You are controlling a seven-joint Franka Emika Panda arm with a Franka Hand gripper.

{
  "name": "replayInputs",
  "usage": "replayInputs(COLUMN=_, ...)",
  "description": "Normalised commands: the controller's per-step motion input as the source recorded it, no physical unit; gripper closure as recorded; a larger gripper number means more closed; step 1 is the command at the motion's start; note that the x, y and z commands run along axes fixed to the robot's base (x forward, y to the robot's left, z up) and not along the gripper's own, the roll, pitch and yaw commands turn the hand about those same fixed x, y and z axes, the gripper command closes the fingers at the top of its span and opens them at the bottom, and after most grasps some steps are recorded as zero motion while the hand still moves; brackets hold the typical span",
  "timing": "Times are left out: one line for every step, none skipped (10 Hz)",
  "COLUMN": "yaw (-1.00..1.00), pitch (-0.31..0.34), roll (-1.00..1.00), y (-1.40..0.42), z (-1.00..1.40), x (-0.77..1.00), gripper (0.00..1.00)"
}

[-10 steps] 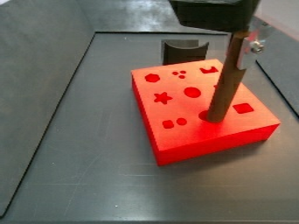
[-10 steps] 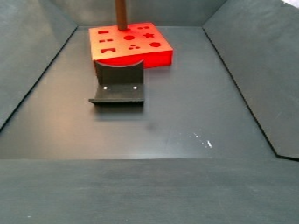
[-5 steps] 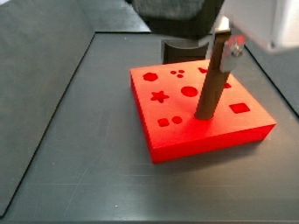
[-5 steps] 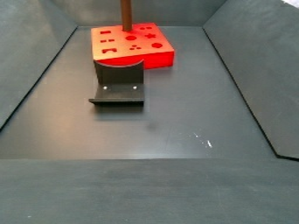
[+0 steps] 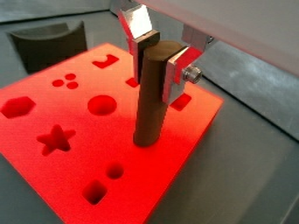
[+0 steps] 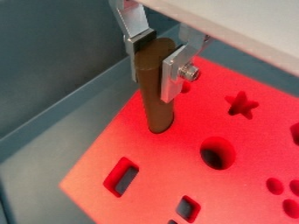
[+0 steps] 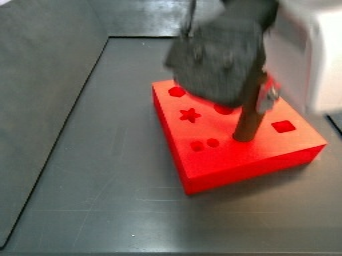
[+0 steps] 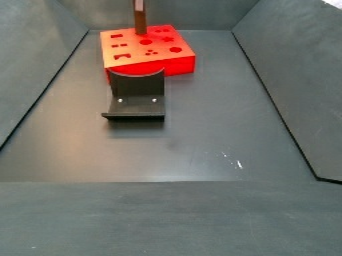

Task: Insert the oval object.

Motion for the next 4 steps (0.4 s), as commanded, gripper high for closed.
replayInputs(yaw=-0.05, pitch=-0.063, roll=0.13, y=-0.1, z=-0.97, x=0.24, gripper=1.0)
replayInputs(yaw=0.0, pitch=-0.107, roll=0.04, y=0.0, z=-0.96, x=0.14, gripper=1.0)
replayInputs(yaw=0.0, pitch=0.0, roll=0.04, y=0.0, z=-0.13, x=0.0, gripper=1.0)
replayInputs(yaw=0.0, pitch=0.0, roll=0.0, y=0.0, z=0.0, x=0.0, gripper=1.0)
